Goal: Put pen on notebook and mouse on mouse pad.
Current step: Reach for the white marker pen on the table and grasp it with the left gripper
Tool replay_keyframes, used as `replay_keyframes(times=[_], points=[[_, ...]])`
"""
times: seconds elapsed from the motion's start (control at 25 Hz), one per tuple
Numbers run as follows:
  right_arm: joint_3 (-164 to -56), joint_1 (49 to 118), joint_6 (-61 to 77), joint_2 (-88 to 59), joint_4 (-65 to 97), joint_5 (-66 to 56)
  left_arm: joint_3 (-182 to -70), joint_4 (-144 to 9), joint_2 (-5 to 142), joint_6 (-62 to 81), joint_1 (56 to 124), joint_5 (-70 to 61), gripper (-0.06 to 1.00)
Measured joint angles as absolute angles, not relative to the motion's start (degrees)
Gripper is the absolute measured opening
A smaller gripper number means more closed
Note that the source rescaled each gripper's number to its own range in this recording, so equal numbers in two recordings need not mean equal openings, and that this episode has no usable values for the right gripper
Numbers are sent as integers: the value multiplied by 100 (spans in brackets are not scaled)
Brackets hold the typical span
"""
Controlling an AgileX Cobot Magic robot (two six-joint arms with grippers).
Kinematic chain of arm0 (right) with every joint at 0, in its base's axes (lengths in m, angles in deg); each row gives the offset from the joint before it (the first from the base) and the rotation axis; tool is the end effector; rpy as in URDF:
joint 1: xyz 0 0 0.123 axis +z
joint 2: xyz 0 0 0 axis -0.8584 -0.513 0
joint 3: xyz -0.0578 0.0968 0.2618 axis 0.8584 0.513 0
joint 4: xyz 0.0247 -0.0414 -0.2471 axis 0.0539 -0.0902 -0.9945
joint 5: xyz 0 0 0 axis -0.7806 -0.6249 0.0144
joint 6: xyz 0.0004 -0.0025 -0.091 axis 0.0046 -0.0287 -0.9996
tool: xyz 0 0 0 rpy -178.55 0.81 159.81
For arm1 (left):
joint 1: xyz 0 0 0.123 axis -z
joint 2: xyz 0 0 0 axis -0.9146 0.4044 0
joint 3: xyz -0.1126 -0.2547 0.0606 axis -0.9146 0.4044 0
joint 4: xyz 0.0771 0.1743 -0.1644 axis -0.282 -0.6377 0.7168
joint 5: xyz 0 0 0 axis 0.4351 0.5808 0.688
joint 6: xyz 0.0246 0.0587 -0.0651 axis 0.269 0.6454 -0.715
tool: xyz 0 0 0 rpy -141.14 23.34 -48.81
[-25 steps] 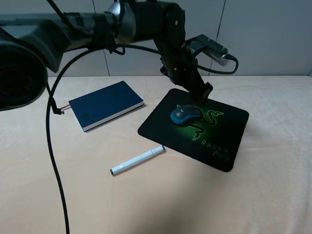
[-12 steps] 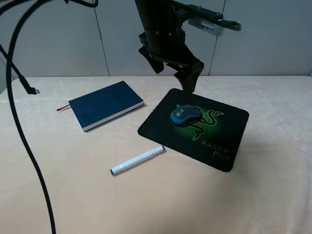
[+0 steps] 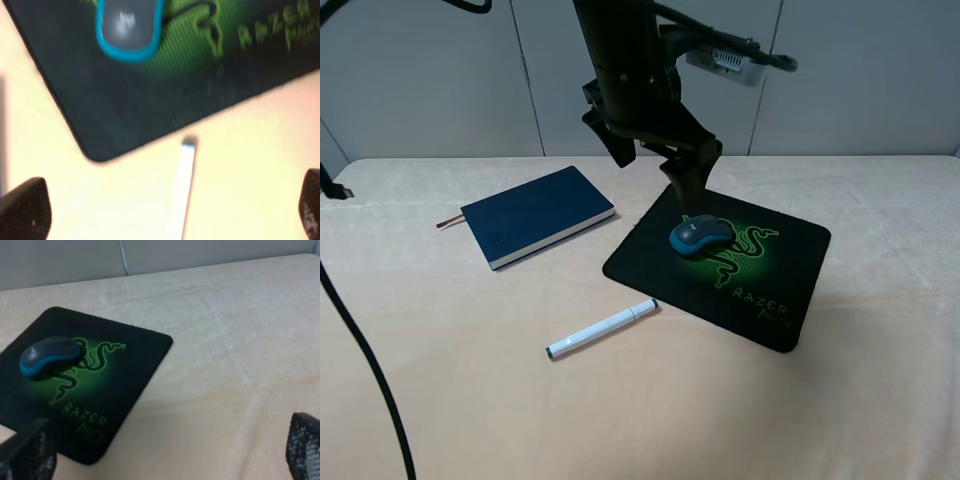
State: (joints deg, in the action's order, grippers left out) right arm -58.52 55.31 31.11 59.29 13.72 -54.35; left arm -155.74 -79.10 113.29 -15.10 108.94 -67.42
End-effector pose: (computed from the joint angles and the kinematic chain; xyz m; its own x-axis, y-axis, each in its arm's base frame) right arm -0.0038 0.0083 0.2794 -0.4203 0.0810 -0.9038 0.0096 0.9963 0.0849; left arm 0.3276 -0.3064 0.2767 -0.5794 0.7391 -0.3435 0.7802 0.6249 0.0286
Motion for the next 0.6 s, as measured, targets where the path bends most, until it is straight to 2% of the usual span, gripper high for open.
replay_keyframes(times=[0.32, 0.6], points=[[-5852, 5531, 3142, 5929, 1390, -5435, -14405, -7775, 11128, -1538, 10934, -6737, 98], [-5852, 5531, 3142, 5929, 1395, -5435, -13882, -7844, 11124, -1659, 11309, -6737, 98]])
